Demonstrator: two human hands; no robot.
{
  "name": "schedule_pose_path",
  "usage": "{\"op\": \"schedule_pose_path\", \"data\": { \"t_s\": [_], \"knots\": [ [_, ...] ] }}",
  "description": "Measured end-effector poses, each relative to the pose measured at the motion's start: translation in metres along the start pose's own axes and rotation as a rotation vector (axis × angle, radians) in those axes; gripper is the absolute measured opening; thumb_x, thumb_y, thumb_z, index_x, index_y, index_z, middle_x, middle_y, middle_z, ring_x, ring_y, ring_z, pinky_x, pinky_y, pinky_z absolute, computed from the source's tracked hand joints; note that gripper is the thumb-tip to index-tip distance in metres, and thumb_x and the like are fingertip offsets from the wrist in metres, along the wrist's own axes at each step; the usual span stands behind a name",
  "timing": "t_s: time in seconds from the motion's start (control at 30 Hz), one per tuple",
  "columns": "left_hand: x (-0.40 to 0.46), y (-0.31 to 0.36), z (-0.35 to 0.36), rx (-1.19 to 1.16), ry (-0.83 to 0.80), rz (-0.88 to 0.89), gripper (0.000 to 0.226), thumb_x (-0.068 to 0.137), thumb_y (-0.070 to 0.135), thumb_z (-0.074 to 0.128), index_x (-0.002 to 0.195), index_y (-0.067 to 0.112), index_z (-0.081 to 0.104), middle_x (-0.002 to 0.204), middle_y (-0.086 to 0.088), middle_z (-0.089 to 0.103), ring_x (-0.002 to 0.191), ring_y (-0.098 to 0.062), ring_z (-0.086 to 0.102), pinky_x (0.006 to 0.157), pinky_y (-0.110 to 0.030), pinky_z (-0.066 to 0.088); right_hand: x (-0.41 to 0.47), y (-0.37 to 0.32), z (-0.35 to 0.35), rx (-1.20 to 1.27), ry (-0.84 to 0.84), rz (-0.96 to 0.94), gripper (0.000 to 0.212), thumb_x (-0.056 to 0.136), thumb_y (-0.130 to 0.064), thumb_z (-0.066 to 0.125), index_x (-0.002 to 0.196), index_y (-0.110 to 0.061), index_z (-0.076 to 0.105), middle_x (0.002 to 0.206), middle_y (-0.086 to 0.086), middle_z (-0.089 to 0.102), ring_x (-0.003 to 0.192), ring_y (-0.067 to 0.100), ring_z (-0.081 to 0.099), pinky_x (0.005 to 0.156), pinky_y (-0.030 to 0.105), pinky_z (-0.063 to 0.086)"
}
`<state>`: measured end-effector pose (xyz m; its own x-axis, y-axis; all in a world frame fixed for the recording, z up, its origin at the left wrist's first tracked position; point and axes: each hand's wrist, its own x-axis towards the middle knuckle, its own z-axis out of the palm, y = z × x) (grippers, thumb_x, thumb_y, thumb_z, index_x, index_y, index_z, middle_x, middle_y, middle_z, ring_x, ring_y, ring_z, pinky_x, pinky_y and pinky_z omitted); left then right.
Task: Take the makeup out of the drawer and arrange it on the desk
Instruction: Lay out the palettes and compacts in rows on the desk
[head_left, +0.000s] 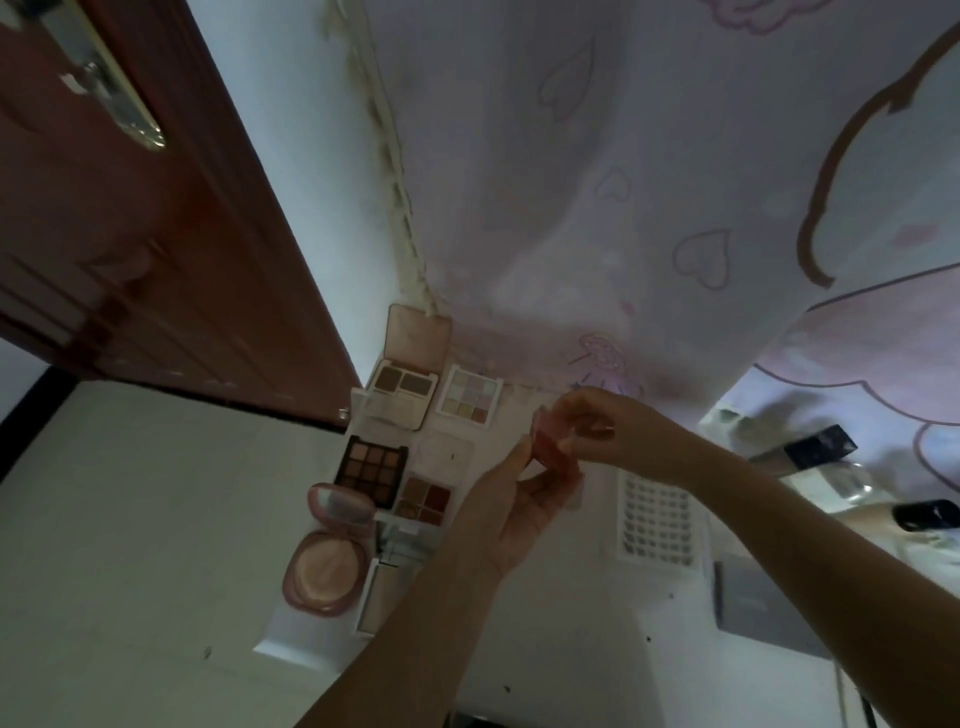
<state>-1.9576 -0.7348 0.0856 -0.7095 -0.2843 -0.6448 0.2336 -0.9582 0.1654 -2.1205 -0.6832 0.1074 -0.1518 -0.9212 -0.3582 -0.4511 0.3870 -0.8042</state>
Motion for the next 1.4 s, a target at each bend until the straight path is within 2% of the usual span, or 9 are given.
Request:
{"op": "schedule_pose_path", "data": {
  "t_s": [0.07, 0.2, 0.37, 0.53, 0.77, 0.97, 1.07, 1.23, 1.4],
  "knots": [
    [-0.003, 0.002, -0.001, -0.062, -0.022, -0.046, 0.028, 0.095, 0.017, 0.048, 0.108, -0.005, 0.059, 0.100, -0.032, 0.062, 0.091, -0.035, 0.061, 0.077, -0.043, 0.056, 0.002, -0.002, -0.012, 0.097, -0.069, 0.033, 0.021, 0.083, -0.017, 0.070, 0.098, -0.030, 0.063, 0.095, -0.010, 0.065, 0.084, -0.002, 0.061, 0.080, 0.012, 0.045],
    [0.004, -0.001, -0.004, -0.122, 0.022, -0.061, 0.021, 0.093, 0.013, 0.049, 0.101, -0.004, 0.058, 0.101, -0.029, 0.060, 0.089, -0.034, 0.060, 0.066, -0.034, 0.059, 0.021, 0.001, -0.029, 0.391, -0.027, 0.191, 0.028, 0.095, -0.018, 0.054, 0.108, 0.005, 0.063, 0.087, 0.006, 0.070, 0.077, 0.021, 0.066, 0.081, 0.031, 0.053],
    [0.033, 0.000, -0.005, -0.193, 0.177, 0.019, 0.019, 0.096, 0.016, 0.042, 0.098, 0.000, 0.053, 0.093, -0.023, 0.055, 0.076, -0.029, 0.055, 0.051, -0.025, 0.054, 0.061, -0.001, -0.018, -0.084, 0.140, 0.111, 0.029, 0.099, -0.014, 0.044, 0.090, 0.003, 0.064, 0.084, 0.011, 0.071, 0.074, 0.024, 0.069, 0.069, 0.033, 0.055],
    [0.051, 0.005, -0.003, -0.200, 0.391, 0.130, 0.020, 0.097, 0.009, 0.041, 0.084, -0.001, 0.053, 0.082, -0.018, 0.055, 0.073, -0.028, 0.053, 0.067, -0.035, 0.051, 0.089, 0.007, -0.009, -0.503, 0.182, -0.060, 0.030, 0.098, -0.016, 0.046, 0.085, 0.001, 0.066, 0.086, 0.014, 0.070, 0.076, 0.027, 0.065, 0.078, 0.042, 0.049],
    [0.051, 0.009, -0.003, -0.071, 0.424, 0.156, 0.024, 0.091, 0.000, 0.040, 0.068, 0.006, 0.045, 0.068, -0.009, 0.047, 0.060, -0.019, 0.044, 0.059, -0.027, 0.040, 0.098, 0.022, -0.003, -0.579, 0.189, -0.025, 0.029, 0.098, -0.020, 0.045, 0.096, -0.001, 0.066, 0.098, 0.015, 0.069, 0.088, 0.028, 0.063, 0.082, 0.041, 0.045],
    [0.040, 0.001, -0.003, 0.010, 0.488, 0.185, 0.009, 0.096, 0.008, 0.041, 0.094, 0.003, 0.048, 0.085, -0.012, 0.050, 0.076, -0.020, 0.052, 0.077, -0.032, 0.046, 0.071, 0.018, 0.001, -0.575, 0.315, 0.028, 0.031, 0.094, -0.023, 0.050, 0.122, -0.011, 0.055, 0.119, 0.012, 0.061, 0.110, 0.028, 0.056, 0.088, 0.037, 0.046],
    [0.028, -0.016, -0.008, 0.090, 0.508, 0.171, 0.020, 0.097, 0.010, 0.041, 0.082, 0.010, 0.053, 0.087, -0.007, 0.054, 0.081, -0.016, 0.054, 0.089, -0.031, 0.043, 0.021, 0.026, 0.024, -0.649, 0.301, 0.023, 0.027, 0.094, -0.029, 0.048, 0.118, -0.019, 0.056, 0.125, 0.004, 0.053, 0.107, 0.024, 0.056, 0.082, 0.035, 0.048],
    [0.019, -0.039, -0.018, 0.173, 0.520, 0.157, 0.014, 0.098, 0.014, 0.041, 0.102, 0.008, 0.053, 0.096, -0.005, 0.057, 0.098, -0.019, 0.054, 0.093, -0.031, 0.041, -0.019, 0.051, 0.068, -0.762, 0.066, 0.136, 0.037, 0.095, -0.036, 0.045, 0.129, -0.020, 0.043, 0.135, 0.000, 0.039, 0.112, 0.021, 0.053, 0.077, 0.034, 0.047],
    [0.021, -0.040, -0.024, 0.274, 0.480, 0.155, 0.019, 0.099, 0.016, 0.041, 0.110, 0.007, 0.053, 0.103, -0.008, 0.058, 0.101, -0.021, 0.055, 0.090, -0.032, 0.043, -0.018, 0.054, 0.078, -0.805, 0.135, 0.134, 0.036, 0.095, -0.034, 0.045, 0.126, -0.017, 0.041, 0.130, 0.004, 0.042, 0.108, 0.023, 0.054, 0.073, 0.036, 0.048]
  ]
}}
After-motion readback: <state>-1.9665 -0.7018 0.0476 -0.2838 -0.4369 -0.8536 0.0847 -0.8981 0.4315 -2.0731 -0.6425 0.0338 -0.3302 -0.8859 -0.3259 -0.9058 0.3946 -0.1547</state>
